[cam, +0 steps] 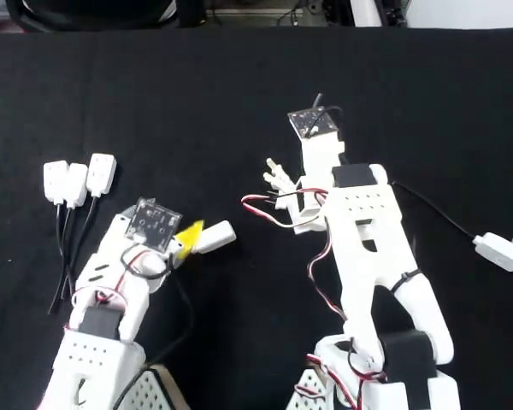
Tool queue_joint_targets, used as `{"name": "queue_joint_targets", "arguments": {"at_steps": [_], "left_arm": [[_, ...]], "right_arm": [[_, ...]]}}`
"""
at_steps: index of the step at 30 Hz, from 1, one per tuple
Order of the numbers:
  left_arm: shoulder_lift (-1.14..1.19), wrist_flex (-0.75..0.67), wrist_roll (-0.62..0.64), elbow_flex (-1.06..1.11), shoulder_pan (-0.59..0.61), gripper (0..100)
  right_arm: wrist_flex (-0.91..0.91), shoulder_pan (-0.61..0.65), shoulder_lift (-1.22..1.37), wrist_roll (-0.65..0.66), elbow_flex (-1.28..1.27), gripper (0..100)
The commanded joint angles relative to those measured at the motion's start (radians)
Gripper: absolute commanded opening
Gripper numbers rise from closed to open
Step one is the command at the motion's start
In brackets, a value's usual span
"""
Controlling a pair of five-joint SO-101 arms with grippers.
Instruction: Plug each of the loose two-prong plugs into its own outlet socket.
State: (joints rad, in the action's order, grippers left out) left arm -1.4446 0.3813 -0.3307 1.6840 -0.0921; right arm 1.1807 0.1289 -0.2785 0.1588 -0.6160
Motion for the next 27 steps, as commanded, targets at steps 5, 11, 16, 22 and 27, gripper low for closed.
{"name": "queue_joint_targets", "arguments": {"at_steps": [5,11,16,22,27], "left_arm": [[0.669,-0.144,0.0,-0.337,0.007,31],[1.025,-0.195,0.04,-0.581,0.053,31],[1.105,-0.048,0.025,-0.668,0.01,31],[1.031,0.075,-0.071,-0.638,-0.059,31],[0.931,0.077,-0.135,-0.535,-0.116,31]], "right_arm": [[-0.005,-0.006,-0.002,0.002,0.007,1.1],[-0.009,-0.011,-0.002,0.008,0.007,1.1],[-0.011,-0.011,-0.002,0.009,0.007,1.1],[-0.011,-0.011,-0.004,0.009,0.007,1.1],[-0.009,-0.011,-0.004,0.009,0.007,1.1]]}}
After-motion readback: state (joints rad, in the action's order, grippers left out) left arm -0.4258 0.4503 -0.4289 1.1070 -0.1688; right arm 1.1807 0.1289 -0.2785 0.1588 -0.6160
